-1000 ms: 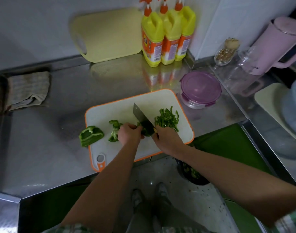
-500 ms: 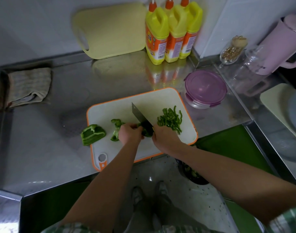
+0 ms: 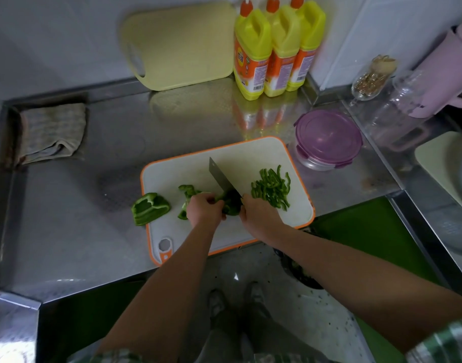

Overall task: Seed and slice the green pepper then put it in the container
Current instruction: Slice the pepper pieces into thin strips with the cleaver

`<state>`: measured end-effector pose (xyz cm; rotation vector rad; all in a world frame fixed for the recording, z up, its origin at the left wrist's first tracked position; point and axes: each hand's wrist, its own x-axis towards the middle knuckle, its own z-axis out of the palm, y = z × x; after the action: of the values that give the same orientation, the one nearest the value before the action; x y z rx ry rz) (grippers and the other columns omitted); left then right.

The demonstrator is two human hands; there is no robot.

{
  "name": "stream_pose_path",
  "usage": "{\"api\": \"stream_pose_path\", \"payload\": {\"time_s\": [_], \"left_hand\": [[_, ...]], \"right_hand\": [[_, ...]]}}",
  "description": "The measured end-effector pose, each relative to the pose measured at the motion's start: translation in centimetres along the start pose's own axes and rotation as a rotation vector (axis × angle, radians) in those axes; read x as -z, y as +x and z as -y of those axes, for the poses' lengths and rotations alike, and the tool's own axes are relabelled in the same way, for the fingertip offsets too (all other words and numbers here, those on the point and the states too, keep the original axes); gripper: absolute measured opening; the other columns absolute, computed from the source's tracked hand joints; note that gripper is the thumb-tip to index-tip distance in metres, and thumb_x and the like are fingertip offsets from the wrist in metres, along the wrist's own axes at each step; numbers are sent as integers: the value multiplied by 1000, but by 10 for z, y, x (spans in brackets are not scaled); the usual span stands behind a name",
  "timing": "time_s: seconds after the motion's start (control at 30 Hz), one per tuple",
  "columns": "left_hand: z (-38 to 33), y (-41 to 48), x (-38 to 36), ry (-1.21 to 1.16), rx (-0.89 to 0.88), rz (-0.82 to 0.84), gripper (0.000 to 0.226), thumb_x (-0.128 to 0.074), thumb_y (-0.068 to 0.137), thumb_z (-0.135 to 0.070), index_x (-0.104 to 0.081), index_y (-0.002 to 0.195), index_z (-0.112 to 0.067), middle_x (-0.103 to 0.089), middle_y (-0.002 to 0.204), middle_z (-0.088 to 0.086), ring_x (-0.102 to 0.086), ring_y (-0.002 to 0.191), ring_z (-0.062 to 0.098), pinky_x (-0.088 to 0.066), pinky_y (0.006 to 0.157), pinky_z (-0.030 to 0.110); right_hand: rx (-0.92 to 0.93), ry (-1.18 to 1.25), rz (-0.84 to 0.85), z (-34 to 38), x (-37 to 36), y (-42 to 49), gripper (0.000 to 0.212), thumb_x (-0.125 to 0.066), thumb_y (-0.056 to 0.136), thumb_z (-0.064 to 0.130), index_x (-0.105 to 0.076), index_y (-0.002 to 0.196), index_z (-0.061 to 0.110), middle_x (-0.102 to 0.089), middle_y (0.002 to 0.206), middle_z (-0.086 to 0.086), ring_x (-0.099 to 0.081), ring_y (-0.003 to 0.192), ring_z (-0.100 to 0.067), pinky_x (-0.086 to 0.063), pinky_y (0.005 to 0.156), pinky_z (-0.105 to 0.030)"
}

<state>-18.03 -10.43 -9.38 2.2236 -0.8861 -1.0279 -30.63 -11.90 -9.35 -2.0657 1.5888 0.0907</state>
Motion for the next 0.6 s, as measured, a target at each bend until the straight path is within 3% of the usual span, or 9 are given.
{"api": "stream_pose_path", "payload": {"time_s": [0.13, 0.23, 0.43, 0.6], "left_hand": [[3, -1, 3, 2, -27, 0, 17, -67, 85, -12, -72, 101, -13, -72, 66, 5, -70, 64, 16, -59, 71, 34], [2, -2, 4, 39, -63, -4, 16, -66, 85, -12, -73, 99, -13, -71, 66, 6, -69, 65, 16, -57, 69, 31], [3, -2, 0, 55, -32, -32, 10, -63, 86, -11, -73, 83, -13, -69, 64, 3, -62, 64, 16, -50, 59, 25], [1, -1, -4, 84, -33, -30, 17, -61, 86, -10, -69, 70, -13, -67, 63, 2, -57, 61, 13, -38, 49, 22]], "right_hand": [[11, 27, -30, -3, -4, 8, 17, -37, 101, 19, -48, 103, 7, -47, 71, -2, -50, 65, -22, -23, 43, -25], [18, 37, -42, -7, -3, 10, 18, -37, 101, 22, -47, 104, 6, -51, 76, -6, -48, 63, -22, -24, 43, -26], [46, 88, -8, -18, 7, 8, 19, -42, 99, 21, -50, 107, 5, -60, 84, -11, -56, 70, -27, -35, 57, -29], [35, 132, -20, -28, 7, 0, 16, -41, 99, 20, -45, 91, 8, -46, 68, -2, -50, 65, -24, -33, 57, -29]]}}
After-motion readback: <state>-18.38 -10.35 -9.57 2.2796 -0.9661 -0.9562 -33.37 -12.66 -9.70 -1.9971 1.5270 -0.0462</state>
